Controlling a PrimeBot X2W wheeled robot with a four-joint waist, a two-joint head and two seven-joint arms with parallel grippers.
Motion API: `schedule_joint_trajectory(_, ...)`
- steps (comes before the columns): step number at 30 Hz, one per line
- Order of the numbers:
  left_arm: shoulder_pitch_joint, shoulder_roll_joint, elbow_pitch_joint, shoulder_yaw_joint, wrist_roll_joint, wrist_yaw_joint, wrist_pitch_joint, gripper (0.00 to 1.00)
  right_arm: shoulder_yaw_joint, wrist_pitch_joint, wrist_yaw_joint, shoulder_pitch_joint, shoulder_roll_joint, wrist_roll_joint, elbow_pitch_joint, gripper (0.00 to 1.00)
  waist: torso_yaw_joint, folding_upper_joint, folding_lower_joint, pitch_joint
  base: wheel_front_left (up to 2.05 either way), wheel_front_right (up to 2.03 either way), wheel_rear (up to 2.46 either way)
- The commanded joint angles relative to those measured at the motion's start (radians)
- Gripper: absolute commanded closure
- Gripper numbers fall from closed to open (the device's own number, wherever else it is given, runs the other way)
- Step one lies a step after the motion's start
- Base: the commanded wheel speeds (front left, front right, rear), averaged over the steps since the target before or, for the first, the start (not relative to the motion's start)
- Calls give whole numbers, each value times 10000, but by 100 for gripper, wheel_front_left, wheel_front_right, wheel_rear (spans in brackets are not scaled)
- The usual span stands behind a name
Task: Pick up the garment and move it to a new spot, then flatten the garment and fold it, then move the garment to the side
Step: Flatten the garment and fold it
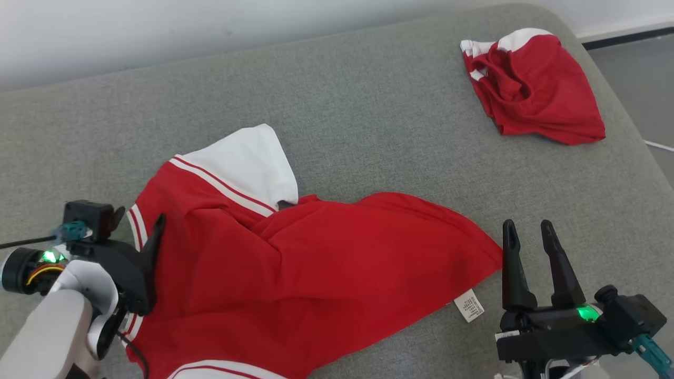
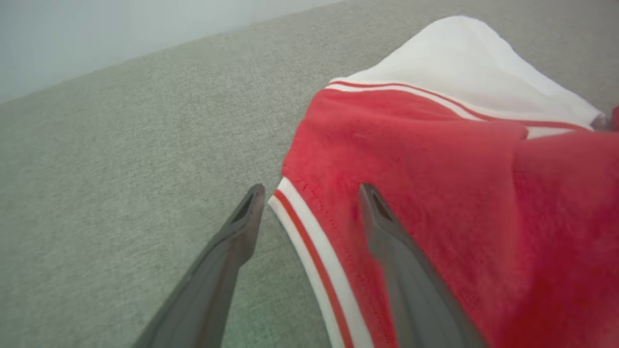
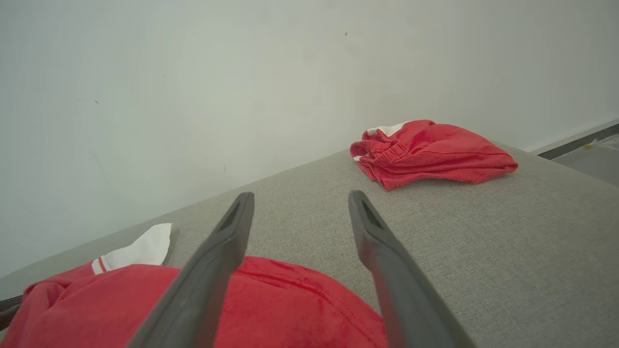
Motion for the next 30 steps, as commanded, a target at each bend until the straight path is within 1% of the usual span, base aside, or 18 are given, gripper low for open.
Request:
schedule_joint_trajectory(1, -226, 171, 113, -172, 70, 17, -1, 0, 28, -42, -27, -117, 9, 19, -28, 0, -85, -1, -2, 149, 0, 0, 0)
schedule_joint_trajectory(9, -692, 254, 818, -751, -362, 17, 348, 0, 28, -42, -27, -220, -35, 39, -22, 0, -138, -1, -2, 294, 0, 0, 0)
schedule_joint_trajectory(10, -728, 236, 863, -876, -410, 17, 385, 11, 35, -42, -27, -227, -36, 41, -20, 0, -142, -1, -2, 309, 0, 0, 0)
schedule_joint_trajectory(11, -782, 255, 912, -953, -442, 17, 392, 44, 31, -42, -27, -234, -37, 45, -19, 0, -144, -1, -2, 324, 0, 0, 0)
schedule_joint_trajectory(12, -838, 281, 979, -1032, -512, 17, 365, 81, 20, -42, -27, -240, -39, 48, -19, 0, -147, -1, -2, 339, 0, 0, 0)
schedule_joint_trajectory(13, -880, 305, 1037, -1102, -565, 18, 341, 100, 13, -42, -28, -247, -40, 47, -24, 0, -149, -1, -2, 351, 0, 0, 0)
schedule_joint_trajectory(16, -1188, 411, 1040, -1353, -607, 18, 141, 100, -29, -42, -28, -271, -51, 24, -65, 0, -127, -1, -2, 389, 0, 0, 0)
schedule_joint_trajectory(23, -2453, 591, 1111, -1431, -390, 19, -863, 100, -146, -42, -28, -337, -139, -39, -129, 0, 35, -1, -2, 460, 0, 0, 0)
schedule_joint_trajectory(27, -3187, 676, 1326, -1328, -95, 175, -1557, 100, -135, -42, -28, -396, -173, -56, -144, 0, 52, -1, -2, 511, 0, 0, 0)
schedule_joint_trajectory(30, -3460, 625, 1675, -1388, -1, 197, -1798, 100, -101, -42, -28, -419, -200, -48, -157, 0, 25, -1, -2, 550, 0, 0, 0)
